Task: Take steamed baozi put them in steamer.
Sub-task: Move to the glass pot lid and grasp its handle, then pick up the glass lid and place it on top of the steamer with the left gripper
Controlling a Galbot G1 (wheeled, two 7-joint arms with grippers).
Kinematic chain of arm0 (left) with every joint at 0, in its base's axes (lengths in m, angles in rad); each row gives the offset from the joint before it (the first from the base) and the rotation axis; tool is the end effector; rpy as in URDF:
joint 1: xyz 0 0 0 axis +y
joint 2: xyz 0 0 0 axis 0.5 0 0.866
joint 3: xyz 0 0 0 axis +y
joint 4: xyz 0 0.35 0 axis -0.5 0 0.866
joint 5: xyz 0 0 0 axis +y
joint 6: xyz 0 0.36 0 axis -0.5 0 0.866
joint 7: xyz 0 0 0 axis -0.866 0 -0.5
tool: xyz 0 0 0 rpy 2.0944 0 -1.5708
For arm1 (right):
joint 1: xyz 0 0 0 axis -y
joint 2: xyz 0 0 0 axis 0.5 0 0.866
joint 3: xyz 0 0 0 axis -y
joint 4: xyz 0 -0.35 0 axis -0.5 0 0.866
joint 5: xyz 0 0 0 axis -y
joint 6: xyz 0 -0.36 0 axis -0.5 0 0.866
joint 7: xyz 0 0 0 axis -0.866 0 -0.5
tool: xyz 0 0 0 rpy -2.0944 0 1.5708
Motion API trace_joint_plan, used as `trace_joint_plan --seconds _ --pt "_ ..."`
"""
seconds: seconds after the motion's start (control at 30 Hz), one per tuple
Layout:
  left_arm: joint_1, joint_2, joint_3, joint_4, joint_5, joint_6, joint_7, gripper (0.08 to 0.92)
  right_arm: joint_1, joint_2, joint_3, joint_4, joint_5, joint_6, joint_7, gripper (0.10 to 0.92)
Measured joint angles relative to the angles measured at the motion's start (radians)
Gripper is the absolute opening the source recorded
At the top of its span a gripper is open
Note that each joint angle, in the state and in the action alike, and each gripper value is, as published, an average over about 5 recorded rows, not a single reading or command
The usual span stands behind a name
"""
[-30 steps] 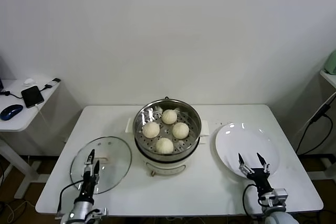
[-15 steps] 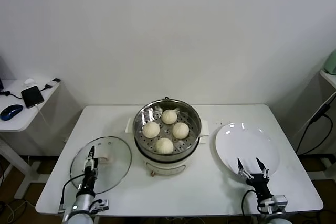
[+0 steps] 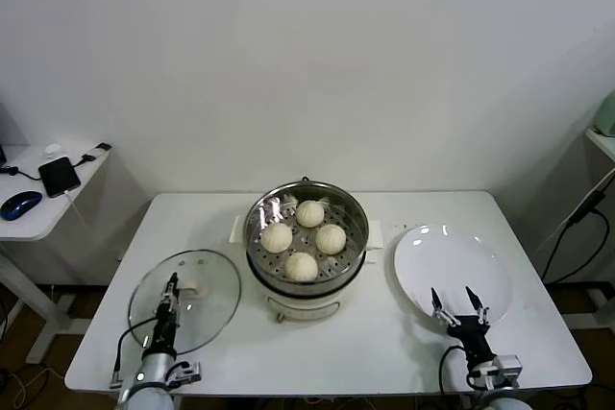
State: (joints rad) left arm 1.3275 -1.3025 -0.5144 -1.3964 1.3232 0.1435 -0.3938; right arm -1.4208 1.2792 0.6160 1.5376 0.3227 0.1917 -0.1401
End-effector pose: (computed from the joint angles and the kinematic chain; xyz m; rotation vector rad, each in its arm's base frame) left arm 0.2304 0.1062 -0.4811 0.1073 -2.0151 -2.2074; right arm 0.2105 -0.1359 -0.4446 0.0537 -2.9564 -0.0251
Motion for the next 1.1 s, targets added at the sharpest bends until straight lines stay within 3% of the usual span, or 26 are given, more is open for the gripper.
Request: trace_joint_plan --seconds 0.2,0.47,0.73,1.1 --pt "0.015 0.012 -0.005 -0.037 -0.035 0.006 0.018 0.142 0.002 0.000 0.004 0.009 -0.001 -0.001 -0.002 0.823" --pt "0.060 0.066 -0.028 -0.190 -0.143 0.042 0.091 0.136 -0.004 -0.005 0.010 0.022 -0.007 -0.002 -0.007 0.823" --pt "0.089 0.171 -0.042 -0.417 -0.288 0.132 0.233 0.136 -0.008 -0.017 0.011 0.044 -0.023 -0.017 -0.005 0.823" --pt "-0.037 0.239 0.121 -0.655 -0.308 0.352 0.444 0.136 -0.013 -0.023 0.004 0.062 -0.052 -0.006 -0.006 0.823"
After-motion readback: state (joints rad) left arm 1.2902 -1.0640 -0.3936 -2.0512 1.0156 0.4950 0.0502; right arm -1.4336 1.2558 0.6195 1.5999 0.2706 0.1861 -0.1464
